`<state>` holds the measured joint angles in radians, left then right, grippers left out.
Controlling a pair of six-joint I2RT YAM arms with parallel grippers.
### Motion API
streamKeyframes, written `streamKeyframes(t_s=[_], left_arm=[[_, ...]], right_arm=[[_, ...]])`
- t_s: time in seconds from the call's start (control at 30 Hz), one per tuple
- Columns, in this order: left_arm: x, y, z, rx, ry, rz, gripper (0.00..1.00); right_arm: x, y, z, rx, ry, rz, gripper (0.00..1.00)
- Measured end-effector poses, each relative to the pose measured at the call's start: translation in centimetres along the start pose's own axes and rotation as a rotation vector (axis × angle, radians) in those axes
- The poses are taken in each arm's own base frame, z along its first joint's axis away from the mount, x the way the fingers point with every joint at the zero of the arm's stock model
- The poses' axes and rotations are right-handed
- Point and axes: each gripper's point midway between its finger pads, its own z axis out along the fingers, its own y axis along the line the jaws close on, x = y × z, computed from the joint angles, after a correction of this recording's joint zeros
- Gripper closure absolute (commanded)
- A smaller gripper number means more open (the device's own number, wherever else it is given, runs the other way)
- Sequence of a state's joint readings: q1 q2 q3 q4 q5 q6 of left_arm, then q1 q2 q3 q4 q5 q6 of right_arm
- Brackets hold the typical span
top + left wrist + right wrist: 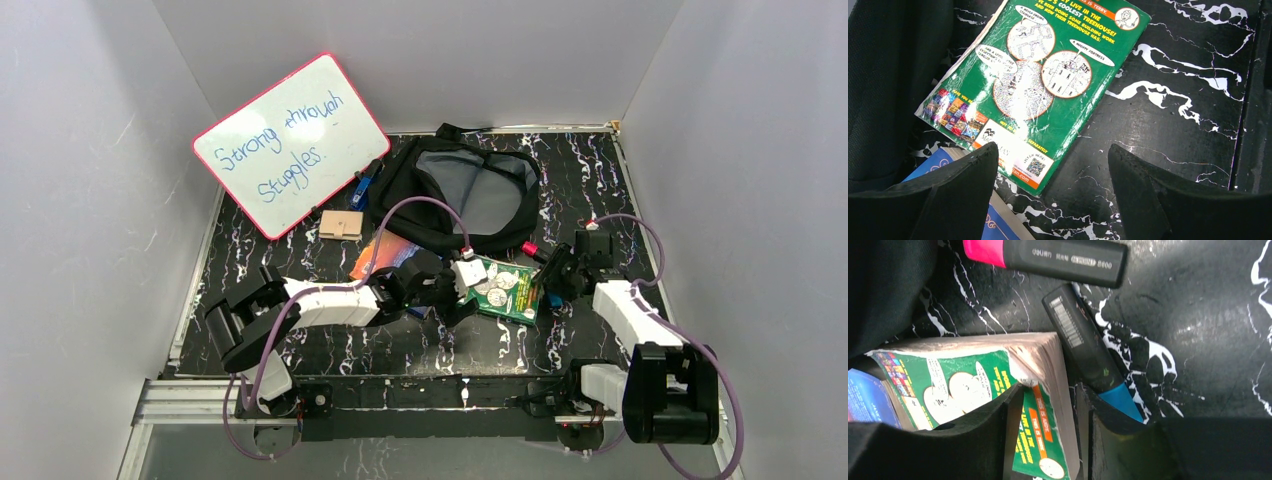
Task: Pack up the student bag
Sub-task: Pick up the book from the center of the board.
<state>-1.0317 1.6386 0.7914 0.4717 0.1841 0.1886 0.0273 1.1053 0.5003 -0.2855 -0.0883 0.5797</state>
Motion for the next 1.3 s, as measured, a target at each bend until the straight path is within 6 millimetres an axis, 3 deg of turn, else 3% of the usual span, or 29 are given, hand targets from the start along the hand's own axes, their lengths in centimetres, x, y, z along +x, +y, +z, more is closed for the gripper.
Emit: streamKeyframes(t_s=[0.3,0.77,0.97,1.3], left_arm=[[0.5,-0.5,0.0,0.005,0.01,0.025,0.23],[0.6,-0.3,0.0,-0.004,0.017,0.061,0.21],[0.4,-0.3,0.0,-0.001,0.006,0.122,0.16],[0.1,-1.7,0.4,-0.01,-0.05,0.437,0.15]], right_arm=[[-1.7,0.7,1.6,-0.013,-0.004,-0.064,0.54],[-2.6,1.9,1.9,-0.068,-0.016,-0.128,1.0],[-2.7,2.4,0.8,-0.092,-0.03,-0.145,1.0],[-2.7,4.0,-1.9,-0.115,0.027,-0.101,1.0]])
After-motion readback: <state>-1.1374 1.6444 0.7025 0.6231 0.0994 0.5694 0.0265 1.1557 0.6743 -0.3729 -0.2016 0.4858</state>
